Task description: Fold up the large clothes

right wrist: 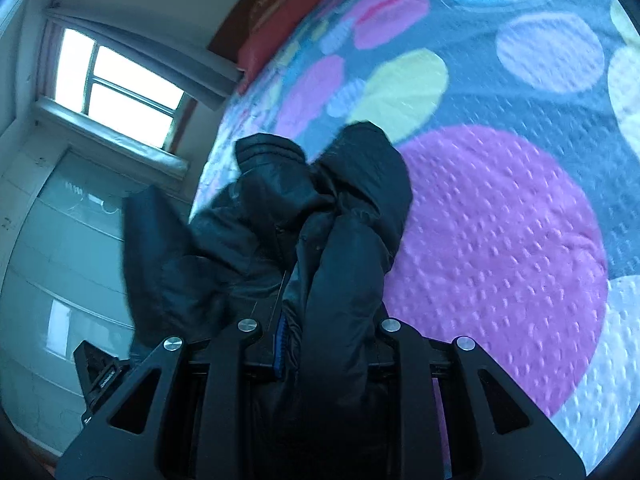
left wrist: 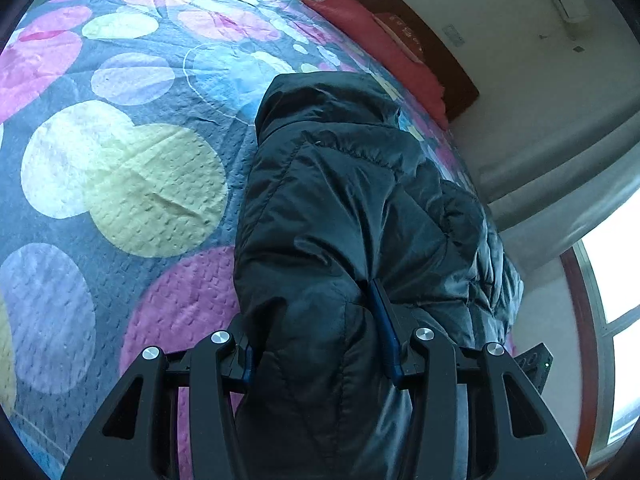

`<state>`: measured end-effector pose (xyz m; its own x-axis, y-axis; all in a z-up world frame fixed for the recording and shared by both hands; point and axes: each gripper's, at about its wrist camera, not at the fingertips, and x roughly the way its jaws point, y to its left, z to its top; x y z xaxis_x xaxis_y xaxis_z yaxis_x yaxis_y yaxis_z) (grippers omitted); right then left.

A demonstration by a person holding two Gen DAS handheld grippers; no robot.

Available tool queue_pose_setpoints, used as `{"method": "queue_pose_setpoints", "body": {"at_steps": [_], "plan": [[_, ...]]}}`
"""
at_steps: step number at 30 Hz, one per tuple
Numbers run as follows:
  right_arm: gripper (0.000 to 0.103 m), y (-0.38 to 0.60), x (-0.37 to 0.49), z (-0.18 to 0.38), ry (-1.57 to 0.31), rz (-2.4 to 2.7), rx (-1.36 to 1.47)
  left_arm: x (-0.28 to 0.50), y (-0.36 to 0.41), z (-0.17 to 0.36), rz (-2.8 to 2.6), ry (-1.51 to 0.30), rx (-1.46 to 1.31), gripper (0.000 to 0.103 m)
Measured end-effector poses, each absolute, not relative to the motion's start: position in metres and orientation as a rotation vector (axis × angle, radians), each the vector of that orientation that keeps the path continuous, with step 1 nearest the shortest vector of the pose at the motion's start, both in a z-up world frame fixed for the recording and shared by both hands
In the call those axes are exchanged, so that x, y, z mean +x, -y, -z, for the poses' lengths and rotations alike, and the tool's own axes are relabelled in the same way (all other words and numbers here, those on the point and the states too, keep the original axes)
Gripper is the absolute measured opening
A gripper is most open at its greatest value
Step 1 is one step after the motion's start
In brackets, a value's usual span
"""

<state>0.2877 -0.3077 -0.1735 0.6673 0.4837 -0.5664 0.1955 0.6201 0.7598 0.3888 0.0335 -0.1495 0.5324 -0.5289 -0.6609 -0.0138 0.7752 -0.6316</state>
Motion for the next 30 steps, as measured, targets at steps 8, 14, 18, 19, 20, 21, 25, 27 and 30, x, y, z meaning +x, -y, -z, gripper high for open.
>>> {"method": "queue_pose_setpoints", "body": {"at_steps": [8,14,18,19,20,21,25,27,30], "plan": [[0.034,0.303,0.296,0.171,-0.868,-0.170,0.886,0.391,-0.032,0.148,0.337,-0.984,-0.627,0.053],[0.069,0.305,0.278,0.152,-0.842,-0.166,0.846,0.371,-0.050,0.138,0.363,-0.955,-0.641,0.063],[0.077,0.309,0.252,0.146,-0.826,-0.183,0.866,0.341,-0.057,0.131,0.393,-0.905,-0.642,0.074],[0.078,0.309,0.246,0.146,-0.824,-0.186,0.871,0.335,-0.057,0.131,0.403,-0.904,-0.641,0.074],[0.079,0.309,0.240,0.146,-0.822,-0.188,0.875,0.329,-0.057,0.132,0.411,-0.904,-0.641,0.075],[0.079,0.308,0.235,0.145,-0.821,-0.190,0.877,0.322,-0.056,0.133,0.418,-0.907,-0.639,0.075],[0.074,0.301,0.229,0.155,-0.870,-0.210,0.888,0.308,-0.049,0.135,0.404,-0.904,-0.579,0.074],[0.058,0.300,0.226,0.162,-0.889,-0.196,0.904,0.308,-0.046,0.137,0.381,-0.912,-0.553,0.068],[0.039,0.305,0.223,0.173,-0.895,-0.181,0.928,0.308,-0.038,0.138,0.363,-0.909,-0.508,0.062]]}}
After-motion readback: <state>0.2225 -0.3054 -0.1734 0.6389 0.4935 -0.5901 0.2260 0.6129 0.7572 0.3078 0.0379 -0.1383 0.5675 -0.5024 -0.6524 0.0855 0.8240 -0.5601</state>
